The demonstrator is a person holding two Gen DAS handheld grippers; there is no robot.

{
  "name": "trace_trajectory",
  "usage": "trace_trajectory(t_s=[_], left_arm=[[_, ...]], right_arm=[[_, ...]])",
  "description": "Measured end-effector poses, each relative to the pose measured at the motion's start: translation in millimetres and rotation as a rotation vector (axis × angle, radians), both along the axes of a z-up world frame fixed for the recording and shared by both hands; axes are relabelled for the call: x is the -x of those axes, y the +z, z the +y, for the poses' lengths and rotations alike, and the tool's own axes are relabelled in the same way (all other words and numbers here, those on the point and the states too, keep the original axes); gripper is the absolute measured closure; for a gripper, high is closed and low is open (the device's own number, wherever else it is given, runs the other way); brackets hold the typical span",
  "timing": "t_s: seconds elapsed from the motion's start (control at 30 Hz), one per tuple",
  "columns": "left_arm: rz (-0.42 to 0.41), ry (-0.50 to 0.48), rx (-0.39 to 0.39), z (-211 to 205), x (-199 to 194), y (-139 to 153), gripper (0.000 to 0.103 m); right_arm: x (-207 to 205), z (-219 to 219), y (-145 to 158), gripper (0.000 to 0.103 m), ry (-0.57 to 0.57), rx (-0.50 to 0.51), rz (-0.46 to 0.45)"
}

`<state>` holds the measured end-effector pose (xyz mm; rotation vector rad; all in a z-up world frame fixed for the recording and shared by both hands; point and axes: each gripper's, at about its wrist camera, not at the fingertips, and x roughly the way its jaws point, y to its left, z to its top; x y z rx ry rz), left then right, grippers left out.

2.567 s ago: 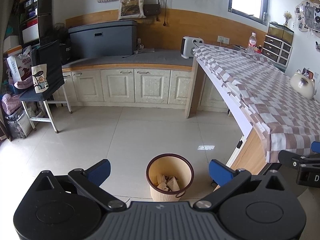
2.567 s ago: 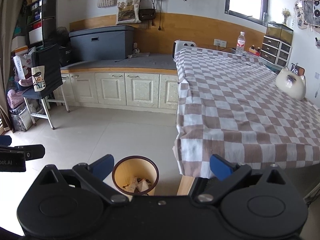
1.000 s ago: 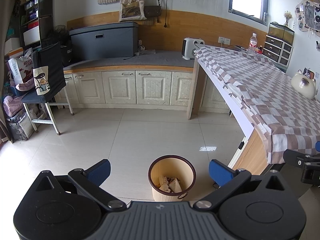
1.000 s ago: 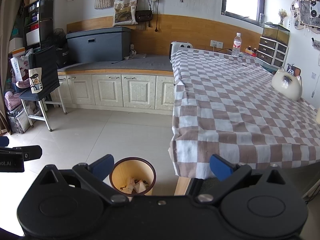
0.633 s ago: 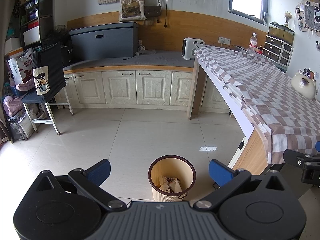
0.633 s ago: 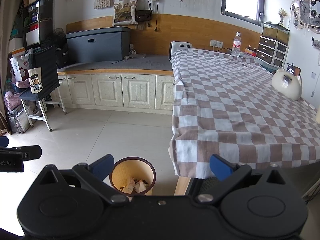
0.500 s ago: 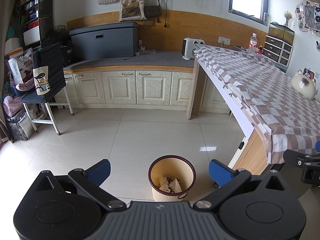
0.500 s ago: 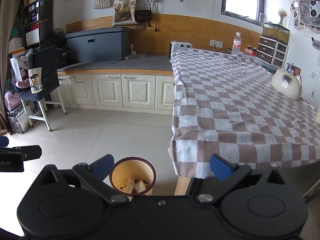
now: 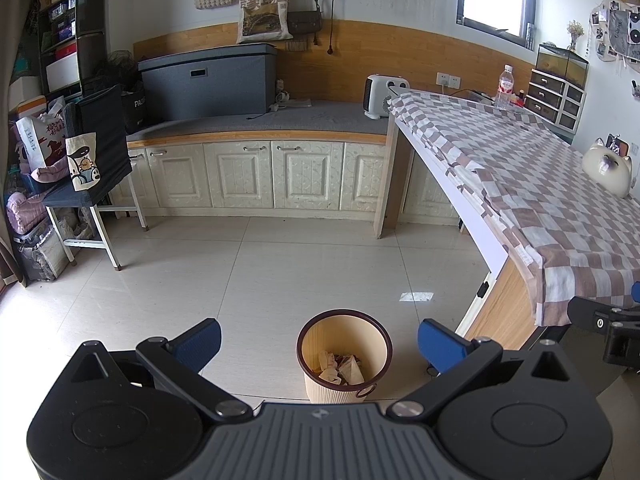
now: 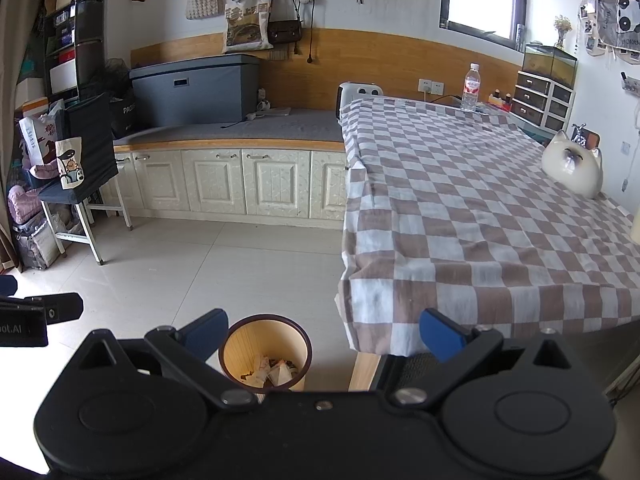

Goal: Collect trash

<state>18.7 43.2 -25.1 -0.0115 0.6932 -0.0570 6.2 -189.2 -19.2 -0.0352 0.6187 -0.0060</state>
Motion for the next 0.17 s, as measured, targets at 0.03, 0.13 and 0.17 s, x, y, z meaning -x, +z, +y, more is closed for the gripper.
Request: trace_trajectory(t_s=[0.03, 0.13, 0.17], left_arm=[[-0.001, 0.0, 0.0, 0.3, -0.1, 0.2, 0.0], [-0.001, 0.0, -0.003, 0.6, -0.2, 0.1, 0.0], [0.0, -0.002, -0.001, -0.1, -0.1, -0.1, 0.0]], right_arm=[[0.0, 0.0, -0.1, 0.0, 0.0, 0.0, 0.0], [-0.1, -0.2, -0.2, 0.0, -0.001, -0.001, 0.0], [-0.1, -0.5, -0.1, 0.0, -0.001, 0.0, 0.0]])
